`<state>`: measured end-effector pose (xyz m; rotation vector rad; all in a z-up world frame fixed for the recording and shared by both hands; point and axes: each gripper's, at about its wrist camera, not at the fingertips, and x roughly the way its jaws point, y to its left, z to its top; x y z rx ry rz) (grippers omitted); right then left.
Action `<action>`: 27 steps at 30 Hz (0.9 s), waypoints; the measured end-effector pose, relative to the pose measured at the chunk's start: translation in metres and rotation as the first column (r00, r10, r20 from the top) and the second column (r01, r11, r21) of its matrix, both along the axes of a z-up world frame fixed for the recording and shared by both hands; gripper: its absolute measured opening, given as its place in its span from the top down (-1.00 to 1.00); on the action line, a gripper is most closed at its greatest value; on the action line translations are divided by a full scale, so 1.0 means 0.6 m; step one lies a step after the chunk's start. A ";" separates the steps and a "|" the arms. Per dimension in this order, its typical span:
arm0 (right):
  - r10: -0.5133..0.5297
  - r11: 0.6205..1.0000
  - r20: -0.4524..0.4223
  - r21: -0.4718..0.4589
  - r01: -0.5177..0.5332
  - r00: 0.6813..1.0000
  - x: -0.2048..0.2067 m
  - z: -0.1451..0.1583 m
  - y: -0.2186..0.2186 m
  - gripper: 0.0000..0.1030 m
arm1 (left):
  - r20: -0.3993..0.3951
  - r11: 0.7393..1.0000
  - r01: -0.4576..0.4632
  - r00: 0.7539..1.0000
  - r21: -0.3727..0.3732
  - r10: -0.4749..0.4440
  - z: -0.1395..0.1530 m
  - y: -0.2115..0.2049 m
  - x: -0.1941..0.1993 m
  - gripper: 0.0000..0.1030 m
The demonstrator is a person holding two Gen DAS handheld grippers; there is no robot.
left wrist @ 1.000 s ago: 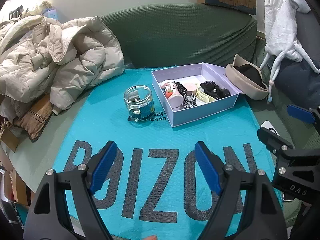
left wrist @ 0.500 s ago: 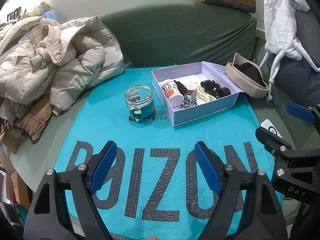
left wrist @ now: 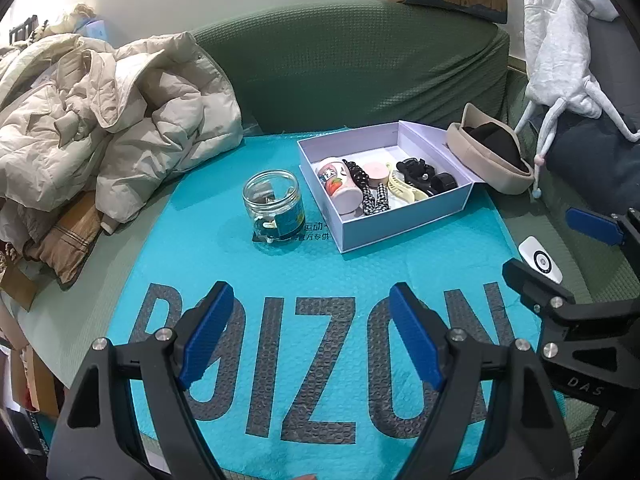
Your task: Organize objects
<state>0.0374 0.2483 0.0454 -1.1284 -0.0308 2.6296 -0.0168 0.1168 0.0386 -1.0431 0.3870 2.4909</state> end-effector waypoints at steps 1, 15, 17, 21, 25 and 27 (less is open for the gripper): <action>0.000 1.000 -0.003 -0.001 0.000 1.000 0.001 0.001 0.000 -0.68 | -0.005 1.000 0.000 1.000 -0.002 0.000 0.000 0.001 0.001 -0.54; 0.007 1.000 -0.016 0.009 -0.007 1.000 0.004 0.010 -0.003 -0.68 | -0.006 1.000 0.005 1.000 0.000 -0.005 0.003 -0.004 0.006 -0.54; 0.009 1.000 -0.016 0.012 -0.009 1.000 0.005 0.011 -0.005 -0.68 | -0.008 1.000 0.006 1.000 0.001 -0.006 0.002 -0.006 0.009 -0.54; 0.011 1.000 -0.013 0.012 -0.011 1.000 0.005 0.010 -0.005 -0.68 | -0.005 1.000 0.005 1.000 0.000 -0.005 0.002 -0.008 0.012 -0.54; 0.009 1.000 -0.010 0.011 -0.009 1.000 0.007 0.008 -0.005 -0.68 | 0.003 1.000 0.005 1.000 0.000 -0.005 -0.001 -0.008 0.013 -0.54; 0.008 1.000 -0.010 0.010 -0.008 1.000 0.007 0.008 -0.004 -0.68 | 0.004 1.000 0.008 1.000 -0.001 -0.008 -0.002 -0.007 0.014 -0.54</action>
